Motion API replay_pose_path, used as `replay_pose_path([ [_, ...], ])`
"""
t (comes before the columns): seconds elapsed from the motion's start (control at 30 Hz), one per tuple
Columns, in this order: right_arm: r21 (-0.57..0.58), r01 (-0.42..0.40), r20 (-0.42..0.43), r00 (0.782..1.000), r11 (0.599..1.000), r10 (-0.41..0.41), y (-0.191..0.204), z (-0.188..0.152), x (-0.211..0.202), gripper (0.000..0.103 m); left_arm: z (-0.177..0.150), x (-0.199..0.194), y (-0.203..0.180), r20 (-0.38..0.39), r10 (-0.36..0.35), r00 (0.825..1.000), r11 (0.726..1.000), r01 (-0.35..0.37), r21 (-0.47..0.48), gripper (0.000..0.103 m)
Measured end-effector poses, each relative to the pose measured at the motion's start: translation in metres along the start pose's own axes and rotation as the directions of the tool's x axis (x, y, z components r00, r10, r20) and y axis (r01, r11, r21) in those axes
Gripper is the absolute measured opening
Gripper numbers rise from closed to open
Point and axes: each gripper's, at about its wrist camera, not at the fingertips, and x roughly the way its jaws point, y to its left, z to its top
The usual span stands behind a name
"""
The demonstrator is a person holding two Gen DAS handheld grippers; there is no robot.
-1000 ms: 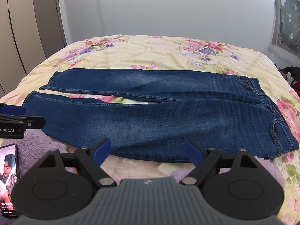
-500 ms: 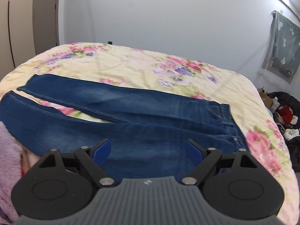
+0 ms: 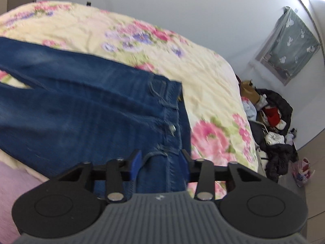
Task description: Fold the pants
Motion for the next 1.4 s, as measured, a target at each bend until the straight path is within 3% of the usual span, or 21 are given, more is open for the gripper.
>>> replay_pose_path([
  [0.17, 0.001, -0.021, -0.057, 0.998, 1.0, 0.021, -0.001, -0.028, 0.032, 0.024, -0.025, 0.045, -0.014, -0.102, -0.016, 0.995, 0.991, 0.029, 0.131, 0.069],
  [0.43, -0.067, -0.034, -0.112, 0.993, 0.997, 0.026, 0.019, -0.044, 0.064, 0.023, -0.035, 0.087, -0.043, -0.141, 0.052, 0.989, 0.982, -0.024, 0.189, 0.069],
  [0.5, -0.108, -0.048, -0.108, 0.994, 0.993, 0.037, 0.022, -0.046, 0.062, 0.023, -0.034, 0.085, -0.045, -0.132, 0.059, 0.99, 0.984, -0.035, 0.177, 0.051],
  [0.57, -0.158, -0.066, -0.103, 0.993, 0.985, 0.05, 0.024, -0.05, 0.059, 0.023, -0.032, 0.081, -0.044, -0.118, 0.082, 0.99, 0.984, -0.062, 0.166, 0.02],
  [0.67, -0.268, -0.084, -0.104, 0.993, 0.96, 0.058, 0.029, -0.056, 0.053, 0.022, -0.026, 0.071, -0.035, -0.092, 0.096, 0.991, 0.99, -0.086, 0.114, 0.006],
  [0.83, -0.466, -0.119, -0.116, 0.991, 0.877, 0.072, 0.048, -0.069, 0.049, 0.022, -0.005, 0.048, -0.014, -0.024, 0.142, 0.99, 0.989, -0.143, -0.049, 0.004],
  [1.0, -0.626, -0.111, -0.091, 0.993, 0.772, 0.069, 0.072, -0.084, 0.053, 0.023, 0.015, 0.033, 0.003, -0.031, 0.16, 0.987, 0.973, -0.163, -0.165, 0.004],
  [1.1, -0.685, -0.082, -0.078, 0.996, 0.724, 0.039, 0.079, -0.095, 0.066, 0.031, 0.02, 0.027, 0.008, -0.04, 0.171, 0.985, 0.964, -0.175, -0.199, 0.004],
  [1.23, -0.674, -0.033, -0.041, 0.999, 0.738, 0.007, 0.08, -0.102, 0.081, 0.03, 0.023, 0.021, 0.012, -0.046, 0.183, 0.982, 0.951, -0.189, -0.243, 0.004],
  [1.4, -0.592, 0.035, 0.033, 0.999, 0.805, -0.02, 0.075, -0.095, 0.077, 0.01, 0.022, 0.015, 0.013, -0.039, 0.189, 0.981, 0.942, -0.192, -0.276, 0.004],
])
